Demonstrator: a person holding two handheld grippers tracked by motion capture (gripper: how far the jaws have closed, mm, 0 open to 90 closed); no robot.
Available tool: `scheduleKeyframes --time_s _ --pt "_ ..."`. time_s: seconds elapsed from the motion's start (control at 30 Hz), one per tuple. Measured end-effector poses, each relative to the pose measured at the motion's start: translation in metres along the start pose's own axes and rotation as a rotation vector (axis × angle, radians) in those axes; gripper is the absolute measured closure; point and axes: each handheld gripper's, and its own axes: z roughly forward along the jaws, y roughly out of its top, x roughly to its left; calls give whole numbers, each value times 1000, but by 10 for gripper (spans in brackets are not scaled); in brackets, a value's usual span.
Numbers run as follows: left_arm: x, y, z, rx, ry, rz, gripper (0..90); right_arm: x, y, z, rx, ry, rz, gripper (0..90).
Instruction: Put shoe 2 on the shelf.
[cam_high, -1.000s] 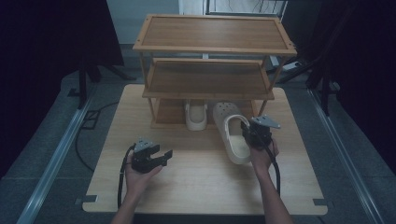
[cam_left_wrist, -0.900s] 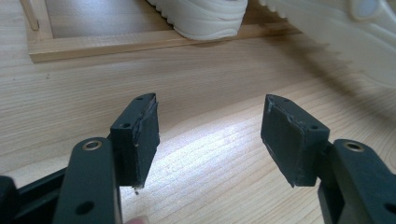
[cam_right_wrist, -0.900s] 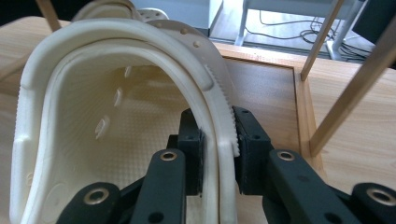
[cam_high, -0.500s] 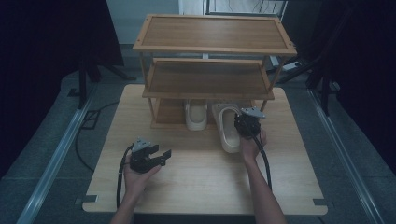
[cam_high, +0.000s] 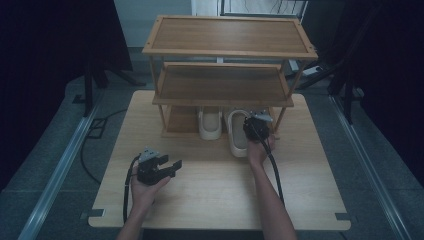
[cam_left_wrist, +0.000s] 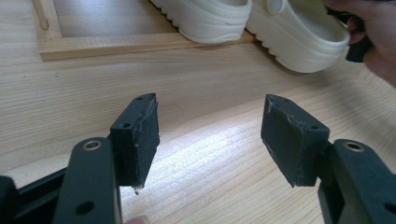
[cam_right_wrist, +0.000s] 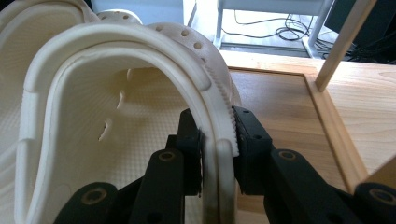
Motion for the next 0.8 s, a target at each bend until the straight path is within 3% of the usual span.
scheduleKeyframes --time_s 0.17,0.33,0.43,0.6,0.8 --pt "0 0 0 4 -1 -1 372 2 -2 9 -10 35 31 683" --pt "-1 -1 2 19 -4 1 371 -3 -1 1 0 63 6 565" --pt "-1 0 2 21 -6 3 370 -8 -3 -9 5 109 23 517" --pt "-1 0 1 19 -2 0 370 -13 -7 -38 -25 171 -24 486" --pt "-1 1 -1 18 0 2 369 -18 -14 -71 -14 249 -75 515"
